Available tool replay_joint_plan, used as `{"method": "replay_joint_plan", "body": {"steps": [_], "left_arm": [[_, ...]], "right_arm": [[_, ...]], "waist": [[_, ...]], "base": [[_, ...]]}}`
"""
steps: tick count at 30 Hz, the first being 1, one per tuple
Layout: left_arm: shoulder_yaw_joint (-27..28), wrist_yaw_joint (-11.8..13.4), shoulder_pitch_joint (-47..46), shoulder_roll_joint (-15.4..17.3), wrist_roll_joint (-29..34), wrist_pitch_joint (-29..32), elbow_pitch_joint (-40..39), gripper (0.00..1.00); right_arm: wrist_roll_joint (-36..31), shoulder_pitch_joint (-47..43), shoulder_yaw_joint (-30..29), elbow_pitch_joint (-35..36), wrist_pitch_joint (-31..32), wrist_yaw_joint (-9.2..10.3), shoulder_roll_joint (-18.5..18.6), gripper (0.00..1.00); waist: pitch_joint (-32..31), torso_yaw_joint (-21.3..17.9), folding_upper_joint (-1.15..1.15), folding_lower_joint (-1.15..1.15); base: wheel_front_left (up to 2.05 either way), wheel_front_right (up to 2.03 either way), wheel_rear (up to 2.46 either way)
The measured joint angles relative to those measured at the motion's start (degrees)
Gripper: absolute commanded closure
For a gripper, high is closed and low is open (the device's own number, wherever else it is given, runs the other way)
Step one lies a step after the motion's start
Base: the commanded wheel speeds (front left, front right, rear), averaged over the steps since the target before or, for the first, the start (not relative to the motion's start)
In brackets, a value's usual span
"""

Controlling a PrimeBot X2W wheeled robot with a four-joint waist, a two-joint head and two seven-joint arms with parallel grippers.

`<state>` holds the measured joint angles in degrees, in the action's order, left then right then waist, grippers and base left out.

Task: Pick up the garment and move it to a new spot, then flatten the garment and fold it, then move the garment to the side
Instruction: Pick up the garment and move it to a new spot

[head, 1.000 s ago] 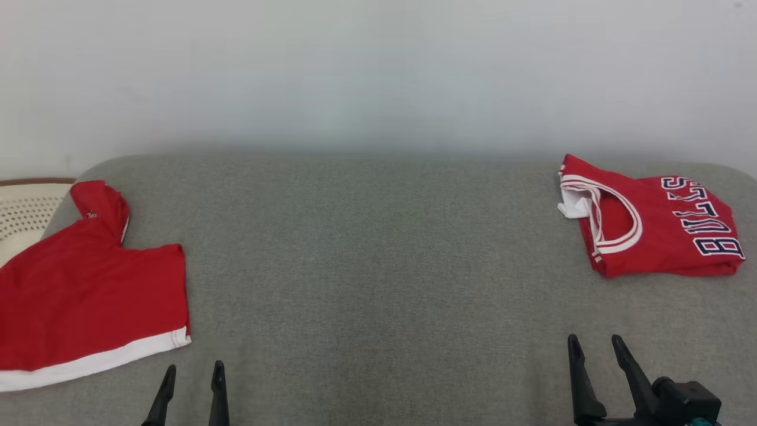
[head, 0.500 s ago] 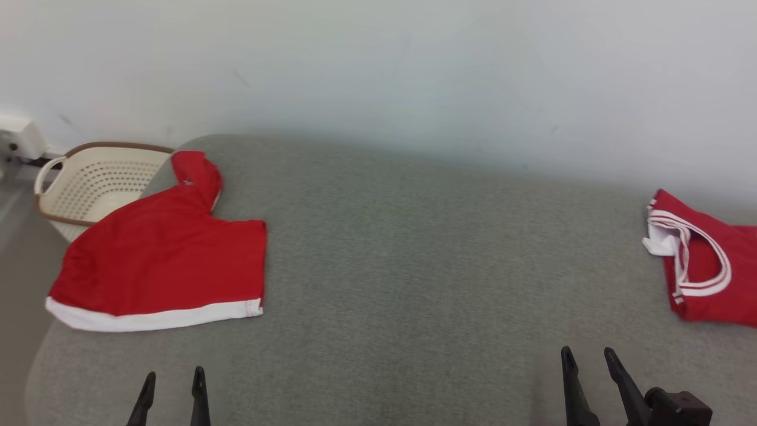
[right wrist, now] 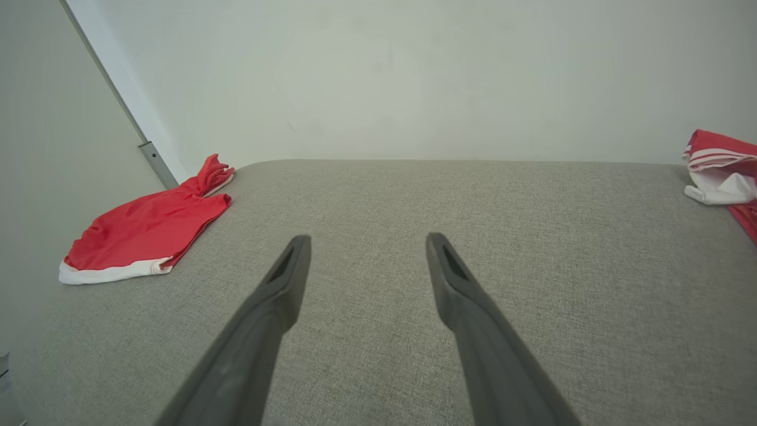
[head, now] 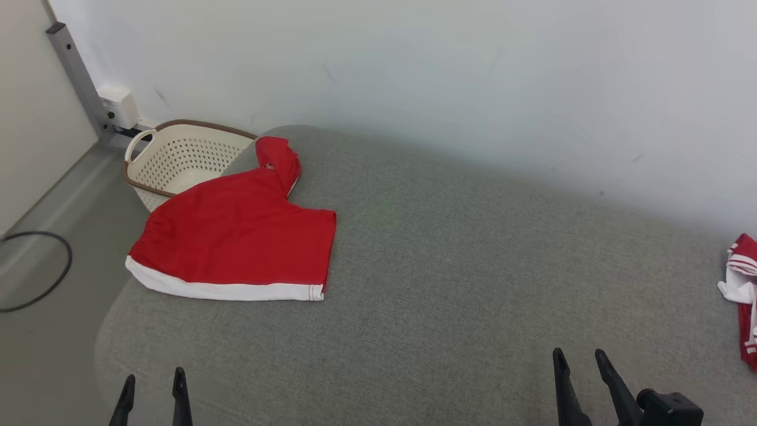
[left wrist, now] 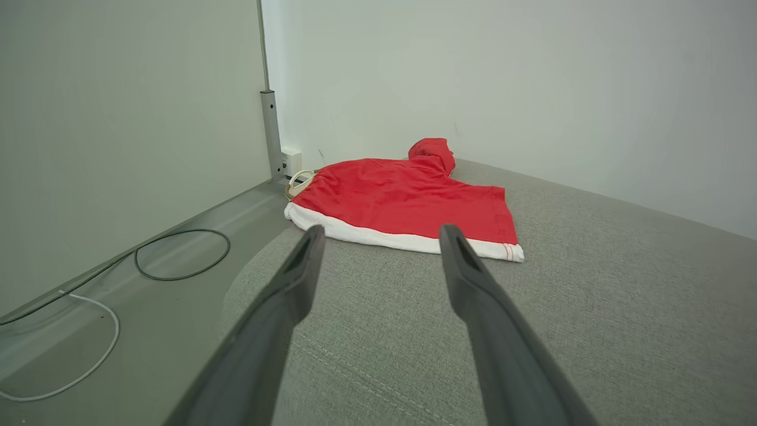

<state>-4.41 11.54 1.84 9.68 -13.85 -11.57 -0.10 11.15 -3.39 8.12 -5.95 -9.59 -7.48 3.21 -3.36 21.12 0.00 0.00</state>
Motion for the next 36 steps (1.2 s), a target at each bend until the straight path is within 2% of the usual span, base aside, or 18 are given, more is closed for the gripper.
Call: {"method": "replay_joint_plan", "body": {"steps": [8,20,24,31,36], "left_arm": [[0.2,0.4,0.4,0.4,-0.3,0.0,-0.2,0.0],[0.8,1.1,0.0,-0.2,-2.1,0.0,-0.4,0.0],[0.6,-0.5,-4.3,-0.3,-3.7,0.5,0.2,0.0],[-0.1,-3.5,-16.2,2.7,-4.0,3.4,3.7,0.0],[-0.2,-5.6,-26.1,4.8,-4.6,7.1,8.2,0.0]], "right_arm": [[0.3,0.3,0.1,-0.6,-0.1,0.0,-0.1,0.0],[0.5,0.3,0.4,-0.5,0.1,0.0,-0.1,0.0],[0.5,0.9,0.9,-0.5,0.5,0.0,-0.2,0.0],[0.5,5.6,1.5,0.3,0.2,0.0,-0.1,0.0],[1.0,9.1,4.2,0.3,-0.2,0.0,-0.2,0.0]], "waist": [[-0.1,2.1,0.0,0.0],[0.3,1.6,0.0,0.0],[0.9,1.2,0.0,0.0],[3.4,-1.1,0.0,0.0],[5.5,-3.8,0.0,0.0]], "base": [[0.0,0.0,0.0],[0.0,0.0,0.0],[0.0,0.0,0.0],[0.0,0.0,0.0],[0.0,0.0,0.0]]}}
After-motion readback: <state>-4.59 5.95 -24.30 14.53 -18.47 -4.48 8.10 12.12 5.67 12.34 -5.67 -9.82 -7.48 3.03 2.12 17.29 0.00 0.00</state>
